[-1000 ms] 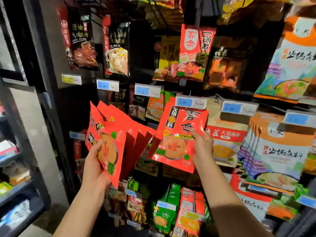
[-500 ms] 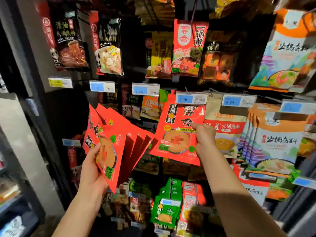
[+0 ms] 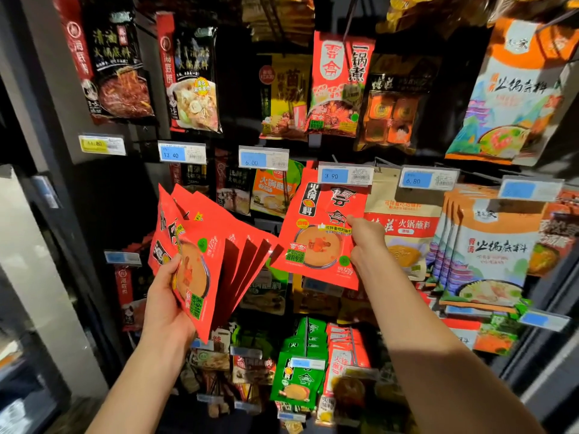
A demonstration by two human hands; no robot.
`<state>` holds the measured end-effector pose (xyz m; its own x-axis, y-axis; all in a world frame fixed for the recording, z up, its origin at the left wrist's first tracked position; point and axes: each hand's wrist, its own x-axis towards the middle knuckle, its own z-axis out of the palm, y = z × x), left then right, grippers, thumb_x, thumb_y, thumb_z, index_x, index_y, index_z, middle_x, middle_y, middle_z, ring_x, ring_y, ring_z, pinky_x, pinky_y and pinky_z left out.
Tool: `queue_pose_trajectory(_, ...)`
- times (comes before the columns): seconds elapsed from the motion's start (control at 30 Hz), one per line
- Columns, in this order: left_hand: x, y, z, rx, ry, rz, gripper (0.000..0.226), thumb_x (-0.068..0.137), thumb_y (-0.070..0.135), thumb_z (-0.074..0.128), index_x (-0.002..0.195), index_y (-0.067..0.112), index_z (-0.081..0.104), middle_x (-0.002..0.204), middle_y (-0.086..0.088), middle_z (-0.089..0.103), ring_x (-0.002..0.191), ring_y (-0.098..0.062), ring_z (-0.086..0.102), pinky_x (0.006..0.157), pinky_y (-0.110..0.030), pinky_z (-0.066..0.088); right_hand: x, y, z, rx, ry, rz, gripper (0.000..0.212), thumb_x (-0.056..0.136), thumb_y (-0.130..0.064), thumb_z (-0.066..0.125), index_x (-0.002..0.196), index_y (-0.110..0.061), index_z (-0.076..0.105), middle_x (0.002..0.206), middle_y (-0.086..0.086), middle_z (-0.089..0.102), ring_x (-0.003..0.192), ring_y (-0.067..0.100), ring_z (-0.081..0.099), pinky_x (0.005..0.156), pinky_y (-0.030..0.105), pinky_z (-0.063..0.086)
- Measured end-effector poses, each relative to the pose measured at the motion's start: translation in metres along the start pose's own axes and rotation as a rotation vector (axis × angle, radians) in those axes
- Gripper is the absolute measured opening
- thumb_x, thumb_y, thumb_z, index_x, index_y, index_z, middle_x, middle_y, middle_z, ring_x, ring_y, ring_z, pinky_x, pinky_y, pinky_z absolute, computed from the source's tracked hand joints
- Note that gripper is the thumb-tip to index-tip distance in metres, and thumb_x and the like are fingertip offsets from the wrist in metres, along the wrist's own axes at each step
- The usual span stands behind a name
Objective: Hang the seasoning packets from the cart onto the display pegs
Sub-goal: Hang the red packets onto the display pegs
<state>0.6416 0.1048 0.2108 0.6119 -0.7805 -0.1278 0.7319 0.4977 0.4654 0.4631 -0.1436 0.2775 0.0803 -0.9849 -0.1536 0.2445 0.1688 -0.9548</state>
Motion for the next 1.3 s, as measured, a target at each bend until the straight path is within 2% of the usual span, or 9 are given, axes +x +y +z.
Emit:
queue_pose_trajectory(0.27, 0.002, -0.002, 0.004, 0.003, -0.021, -0.008, 0.027, 0.096, 0.033, 0.063, 0.099, 0.015, 0.082, 0.121, -0.006, 0.074, 0.115, -0.020, 0.068, 0.113, -0.042, 0.044, 0.007, 0.002, 0.005, 0.031, -0.041, -0.099, 0.015, 0.102, -0.014, 0.062, 0.087, -0.017, 0.064, 0.096, 0.006, 0.074, 0.092, 0.024, 0.070, 0.084, 0.041, 0.057)
queue_pose_trajectory(0.57, 0.012, -0.003, 0.002, 0.015, -0.028, 0.015, 0.028, 0.097, 0.032, 0.061, 0.106, 0.014, 0.080, 0.124, -0.008, 0.072, 0.119, -0.022, 0.066, 0.115, -0.044, 0.042, 0.020, 0.013, 0.002, 0.027, 0.037, -0.007, 0.014, 0.092, 0.000, 0.060, 0.085, -0.012, 0.061, 0.094, 0.011, 0.071, 0.098, 0.034, 0.072, 0.090, 0.056, 0.059)
queue_pose_trajectory(0.67, 0.014, -0.004, 0.001, 0.020, -0.036, 0.026, 0.030, 0.097, 0.033, 0.060, 0.096, 0.014, 0.083, 0.124, -0.007, 0.072, 0.115, -0.020, 0.068, 0.110, -0.043, 0.047, 0.025, 0.014, 0.001, -0.010, 0.058, -0.076, 0.019, 0.092, -0.002, 0.061, 0.077, -0.013, 0.058, 0.092, 0.013, 0.072, 0.081, 0.026, 0.065, 0.075, 0.038, 0.054)
queue_pose_trajectory(0.77, 0.019, -0.004, -0.003, 0.030, -0.041, 0.029, 0.030, 0.097, 0.034, 0.060, 0.106, 0.014, 0.080, 0.126, -0.008, 0.071, 0.121, -0.022, 0.065, 0.115, -0.044, 0.043, 0.029, 0.014, 0.001, -0.043, 0.068, -0.149, 0.030, 0.094, -0.002, 0.060, 0.070, -0.017, 0.051, 0.069, 0.000, 0.055, 0.064, 0.015, 0.047, 0.063, 0.031, 0.038)
queue_pose_trajectory(0.93, 0.024, -0.004, -0.005, 0.049, -0.070, 0.053, 0.041, 0.094, 0.033, 0.062, 0.131, 0.017, 0.069, 0.133, -0.007, 0.068, 0.125, -0.024, 0.063, 0.115, -0.045, 0.041, 0.032, 0.012, 0.000, -0.153, 0.111, -0.154, 0.020, 0.088, -0.007, 0.058, 0.072, -0.017, 0.050, 0.069, -0.001, 0.050, 0.063, 0.019, 0.043, 0.057, 0.031, 0.034)
queue_pose_trajectory(1.03, 0.023, -0.004, -0.004, 0.050, -0.064, 0.045, 0.054, 0.091, 0.032, 0.065, 0.143, 0.018, 0.060, 0.139, -0.007, 0.064, 0.131, -0.025, 0.059, 0.117, -0.046, 0.038, 0.037, 0.013, 0.000, -0.253, 0.106, -0.251, 0.012, 0.091, -0.022, 0.057, 0.088, -0.013, 0.064, 0.082, 0.003, 0.065, 0.074, 0.026, 0.061, 0.069, 0.037, 0.054)
queue_pose_trajectory(1.1, 0.023, -0.006, -0.002, 0.062, -0.040, 0.030, 0.047, 0.095, 0.033, 0.062, 0.139, 0.017, 0.063, 0.133, -0.008, 0.068, 0.128, -0.025, 0.061, 0.117, -0.046, 0.038, 0.041, 0.019, -0.004, -0.294, 0.065, -0.273, 0.017, 0.095, -0.027, 0.059, 0.100, -0.013, 0.068, 0.094, 0.007, 0.071, 0.086, 0.032, 0.068, 0.081, 0.044, 0.058)
queue_pose_trajectory(1.2, 0.019, -0.008, 0.002, 0.089, 0.003, 0.011, 0.029, 0.096, 0.032, 0.061, 0.115, 0.017, 0.076, 0.121, -0.007, 0.072, 0.112, -0.023, 0.069, 0.112, -0.045, 0.044, 0.019, 0.021, -0.018, -0.393, 0.083, -0.378, 0.013, 0.098, -0.023, 0.063, 0.087, -0.022, 0.057, 0.085, 0.002, 0.062, 0.081, 0.026, 0.060, 0.074, 0.034, 0.043)
queue_pose_trajectory(1.3, 0.017, -0.010, 0.002, 0.098, 0.008, -0.020, 0.024, 0.098, 0.030, 0.058, 0.107, 0.015, 0.074, 0.104, -0.007, 0.077, 0.089, -0.022, 0.075, 0.085, -0.038, 0.061, -0.023, 0.019, -0.032, -0.428, 0.175, -0.527, 0.011, 0.097, -0.017, 0.066, 0.096, -0.019, 0.056, 0.090, 0.000, 0.063, 0.083, 0.019, 0.059, 0.074, 0.030, 0.040)
